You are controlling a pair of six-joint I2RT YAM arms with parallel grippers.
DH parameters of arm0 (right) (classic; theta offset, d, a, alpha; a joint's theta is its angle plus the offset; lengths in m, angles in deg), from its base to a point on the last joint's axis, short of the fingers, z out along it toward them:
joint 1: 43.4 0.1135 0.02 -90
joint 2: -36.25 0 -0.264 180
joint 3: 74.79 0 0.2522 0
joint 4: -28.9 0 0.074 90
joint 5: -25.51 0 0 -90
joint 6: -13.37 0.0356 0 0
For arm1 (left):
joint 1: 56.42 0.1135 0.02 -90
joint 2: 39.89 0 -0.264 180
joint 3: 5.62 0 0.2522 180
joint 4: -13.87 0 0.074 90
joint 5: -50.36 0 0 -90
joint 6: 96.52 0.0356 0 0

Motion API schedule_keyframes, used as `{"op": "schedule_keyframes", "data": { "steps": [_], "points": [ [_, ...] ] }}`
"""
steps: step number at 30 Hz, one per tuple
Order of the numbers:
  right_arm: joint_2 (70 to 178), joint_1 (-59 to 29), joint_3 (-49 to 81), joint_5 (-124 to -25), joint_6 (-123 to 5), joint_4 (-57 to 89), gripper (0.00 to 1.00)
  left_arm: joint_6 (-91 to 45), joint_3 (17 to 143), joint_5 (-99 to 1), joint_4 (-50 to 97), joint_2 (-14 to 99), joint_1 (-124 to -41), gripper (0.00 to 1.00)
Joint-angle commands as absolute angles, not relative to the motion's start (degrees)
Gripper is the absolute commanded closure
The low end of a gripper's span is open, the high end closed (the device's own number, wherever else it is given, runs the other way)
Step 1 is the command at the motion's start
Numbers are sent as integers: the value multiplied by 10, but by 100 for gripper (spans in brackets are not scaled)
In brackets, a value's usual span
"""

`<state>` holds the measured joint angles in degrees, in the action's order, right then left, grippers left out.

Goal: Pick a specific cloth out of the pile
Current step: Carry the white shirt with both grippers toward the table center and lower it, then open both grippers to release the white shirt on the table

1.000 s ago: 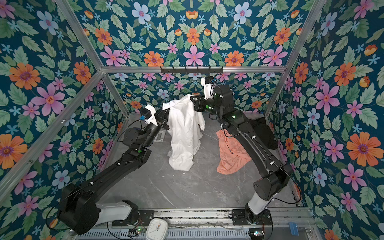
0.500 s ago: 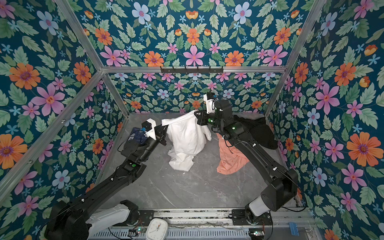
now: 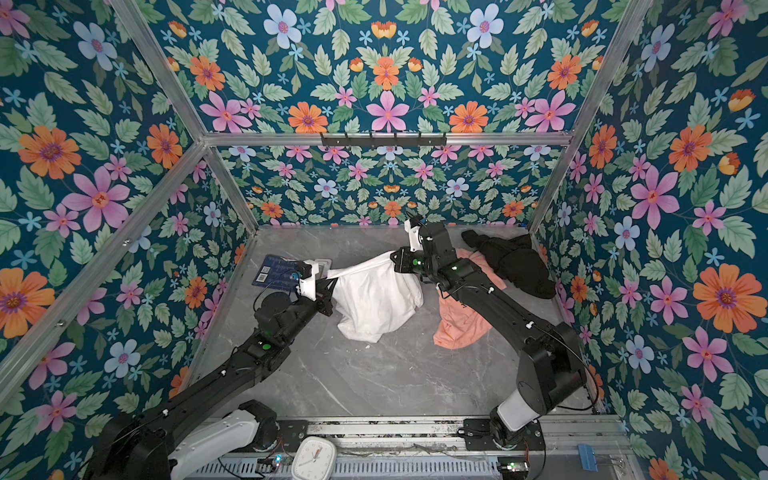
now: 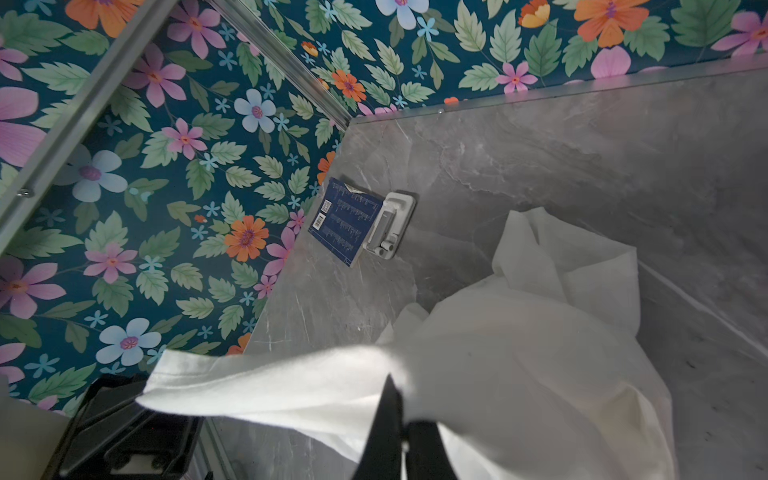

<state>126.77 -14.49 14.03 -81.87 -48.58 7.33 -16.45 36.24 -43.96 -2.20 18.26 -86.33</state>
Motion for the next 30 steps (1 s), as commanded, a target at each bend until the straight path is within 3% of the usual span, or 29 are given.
{"op": "schedule_keyframes", "data": {
  "steps": [1,19,24,27,30],
  "points": [
    [1284,-151,132,-797,-489,89,100,-214,351,-401,10,194,-863,100],
    [1521,-171,310,-808,-516,56,100,-276,348,-290,35,341,-857,100],
    [1596,-174,395,-810,-528,21,100,-291,354,-314,-4,401,-837,99],
    [1643,-177,461,-811,-536,-8,98,-309,366,-335,-19,439,-813,85],
    [1682,-179,513,-811,-544,-31,83,-312,380,-339,-20,456,-804,54]
  ]
}}
